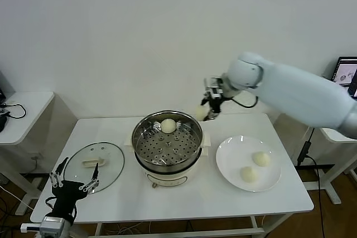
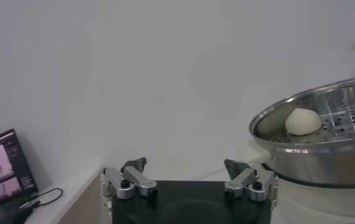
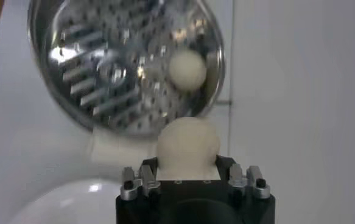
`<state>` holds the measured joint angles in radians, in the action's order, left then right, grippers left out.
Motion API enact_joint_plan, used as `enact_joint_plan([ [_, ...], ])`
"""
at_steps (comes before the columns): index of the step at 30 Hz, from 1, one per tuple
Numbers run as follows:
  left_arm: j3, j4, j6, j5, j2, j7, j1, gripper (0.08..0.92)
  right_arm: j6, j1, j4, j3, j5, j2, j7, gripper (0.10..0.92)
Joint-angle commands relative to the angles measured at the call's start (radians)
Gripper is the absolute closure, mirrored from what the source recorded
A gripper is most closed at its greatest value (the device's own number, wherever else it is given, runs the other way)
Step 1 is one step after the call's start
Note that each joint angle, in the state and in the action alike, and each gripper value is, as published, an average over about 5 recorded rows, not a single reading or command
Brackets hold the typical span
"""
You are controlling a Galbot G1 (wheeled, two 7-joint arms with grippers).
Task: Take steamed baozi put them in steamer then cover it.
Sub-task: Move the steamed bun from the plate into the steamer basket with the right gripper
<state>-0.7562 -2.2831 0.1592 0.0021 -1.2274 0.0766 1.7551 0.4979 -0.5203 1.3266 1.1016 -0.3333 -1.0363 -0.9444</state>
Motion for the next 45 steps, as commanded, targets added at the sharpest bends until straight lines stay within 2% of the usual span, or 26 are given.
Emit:
enact_joint_plan([
  [1, -0.003, 0.000, 0.000, -0.001, 0.000, 0.000, 0.000, 0.177, 0.114, 0.055, -0.106, 0.035, -0.106, -0.278, 0.095, 0.415],
  [7, -0.011, -0.001, -0.001, -0.003, -0.004, 0.001, 0.002, 0.177, 0.136, 0.108, -0.234, 0.040, -0.095, -0.394, 0.108, 0.414],
  [14, -0.007, -0.002, -0.003, -0.004, -0.011, 0.001, -0.004, 0.177, 0.151, 0.155, -0.297, 0.047, -0.087, -0.448, 0.121, 0.414],
  [32, -0.005, 0.001, -0.003, -0.002, -0.012, 0.001, -0.006, 0.177, 0.160, 0.187, -0.336, 0.022, -0.071, -0.475, 0.109, 0.408],
  [35, -0.005, 0.000, -0.003, -0.002, -0.012, 0.001, -0.005, 0.177, 0.164, 0.185, -0.328, 0.024, -0.065, -0.468, 0.104, 0.368],
  [40, -0.007, -0.001, -0.003, -0.002, -0.012, 0.001, -0.003, 0.177, 0.157, 0.167, -0.299, 0.030, -0.043, -0.439, 0.068, 0.241],
  [45, -0.005, 0.003, -0.004, -0.003, -0.011, 0.001, -0.001, 0.177, 0.115, 0.084, -0.177, 0.048, -0.021, -0.340, -0.021, 0.204],
])
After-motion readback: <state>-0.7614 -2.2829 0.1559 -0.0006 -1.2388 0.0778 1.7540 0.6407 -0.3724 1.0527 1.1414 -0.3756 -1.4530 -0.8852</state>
